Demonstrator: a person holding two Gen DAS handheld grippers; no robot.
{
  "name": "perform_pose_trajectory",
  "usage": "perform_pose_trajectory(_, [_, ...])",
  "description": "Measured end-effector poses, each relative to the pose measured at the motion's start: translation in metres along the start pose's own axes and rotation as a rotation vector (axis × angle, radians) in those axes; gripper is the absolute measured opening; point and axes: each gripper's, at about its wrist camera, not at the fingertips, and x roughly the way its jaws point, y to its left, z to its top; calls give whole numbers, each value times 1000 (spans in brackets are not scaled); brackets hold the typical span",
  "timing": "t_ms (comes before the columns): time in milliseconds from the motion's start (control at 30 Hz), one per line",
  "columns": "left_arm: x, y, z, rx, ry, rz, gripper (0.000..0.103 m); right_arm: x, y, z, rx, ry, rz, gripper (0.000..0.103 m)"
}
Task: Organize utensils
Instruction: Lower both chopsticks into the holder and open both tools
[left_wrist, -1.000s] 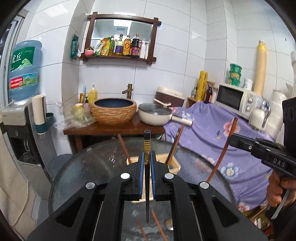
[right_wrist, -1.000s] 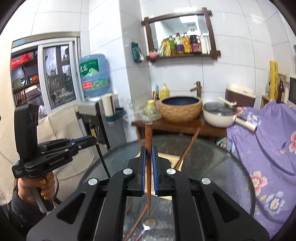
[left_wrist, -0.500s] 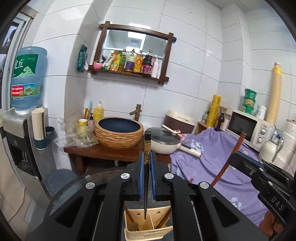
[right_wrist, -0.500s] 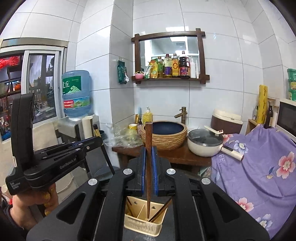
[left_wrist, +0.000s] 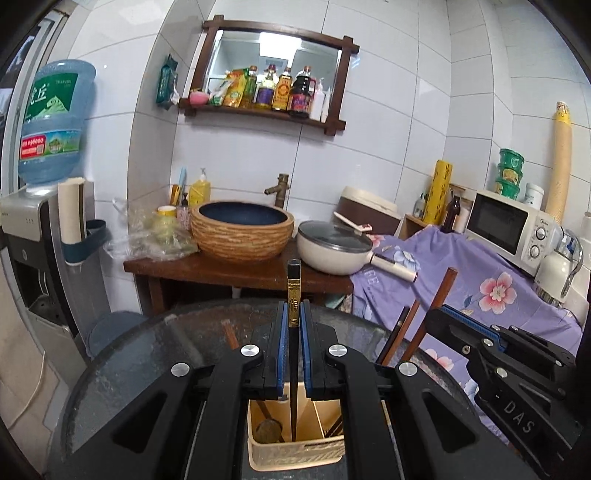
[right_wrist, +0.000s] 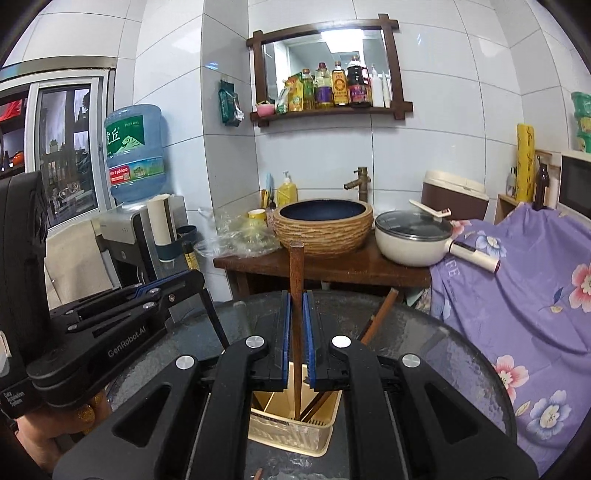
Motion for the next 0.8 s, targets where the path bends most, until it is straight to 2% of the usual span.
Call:
perform_pose_trajectory(500, [25, 3, -35, 11, 117, -4, 7, 16, -8, -23, 29, 48, -16, 8])
perform_pose_trajectory(733, [26, 1, -41, 18, 121, -8, 7, 16, -9, -23, 26, 41, -28, 8])
perform_pose_trajectory(800, [24, 0, -40, 31, 116, -8, 13, 15, -9, -24, 16, 41, -32, 13])
